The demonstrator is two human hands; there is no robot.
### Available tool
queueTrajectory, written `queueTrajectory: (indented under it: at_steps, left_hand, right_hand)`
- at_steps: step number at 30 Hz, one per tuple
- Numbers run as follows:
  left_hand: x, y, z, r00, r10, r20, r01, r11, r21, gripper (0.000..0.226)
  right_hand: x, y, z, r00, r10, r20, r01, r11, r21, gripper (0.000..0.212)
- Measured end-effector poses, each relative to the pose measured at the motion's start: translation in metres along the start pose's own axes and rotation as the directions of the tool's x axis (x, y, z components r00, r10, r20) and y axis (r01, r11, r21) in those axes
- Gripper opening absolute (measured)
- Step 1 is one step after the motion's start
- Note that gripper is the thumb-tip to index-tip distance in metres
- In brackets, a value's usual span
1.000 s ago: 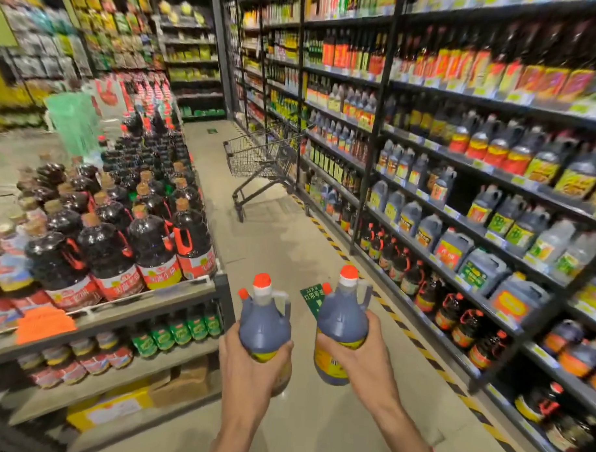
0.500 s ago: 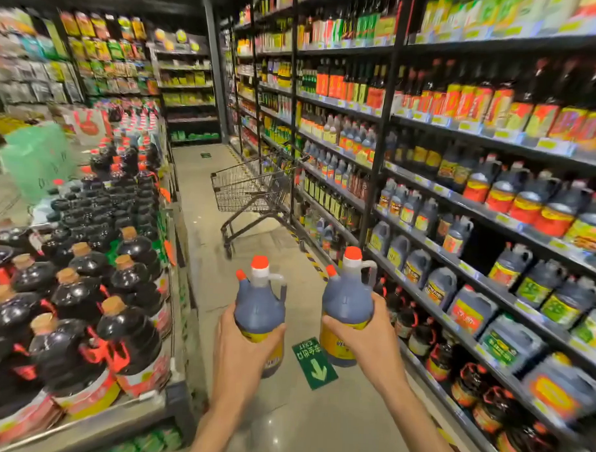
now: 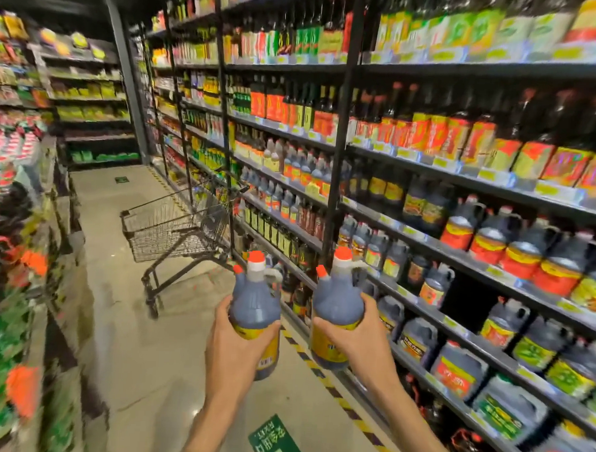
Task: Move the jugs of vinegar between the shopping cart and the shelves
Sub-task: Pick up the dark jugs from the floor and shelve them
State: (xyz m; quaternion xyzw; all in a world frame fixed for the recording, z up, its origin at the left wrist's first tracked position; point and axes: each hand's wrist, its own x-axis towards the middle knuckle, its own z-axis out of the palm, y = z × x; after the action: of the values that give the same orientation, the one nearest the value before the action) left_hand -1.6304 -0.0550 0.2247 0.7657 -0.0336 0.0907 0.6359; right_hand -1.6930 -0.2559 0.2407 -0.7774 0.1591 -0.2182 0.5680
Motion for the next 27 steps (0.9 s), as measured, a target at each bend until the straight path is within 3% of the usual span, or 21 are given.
queueTrajectory:
  at_steps: [4,11,16,22,24,27]
  left_hand:
    - [0.099,-0.001,0.047,0.993,0.035,0.11,-0.038,0.999,0.024,0.093]
    - [0.232,-0.005,0.15,0.963,0.086,0.256,-0.086,0.996,-0.01,0.095]
    - [0.331,-0.007,0.241,0.919,0.132,0.372,-0.125,0.991,-0.045,0.094]
    - [0.441,-0.001,0.341,0.844,0.101,0.527,-0.115,0.993,-0.007,0.113]
    - [0.47,0.001,0.371,0.827,0.093,0.554,-0.116,0.993,0.007,0.106]
    - [0.508,0.003,0.416,0.791,0.104,0.603,-0.113,0.993,-0.023,0.08]
  right_hand:
    - [0.086,-0.002,0.014,0.997,0.021,-0.074,-0.021,1.0,0.013,0.085]
    - [0.221,0.019,0.022,0.976,0.041,-0.212,-0.045,0.999,-0.013,0.085]
    - [0.338,0.041,0.014,0.946,0.043,-0.322,-0.047,0.999,-0.005,0.068]
    - [0.466,0.058,-0.002,0.906,0.075,-0.417,-0.093,0.995,-0.024,0.085]
    - [0.5,0.066,-0.006,0.889,0.104,-0.446,-0.126,0.992,-0.02,0.085]
    - [0.542,0.078,-0.012,0.877,0.112,-0.467,-0.153,0.987,-0.051,0.09]
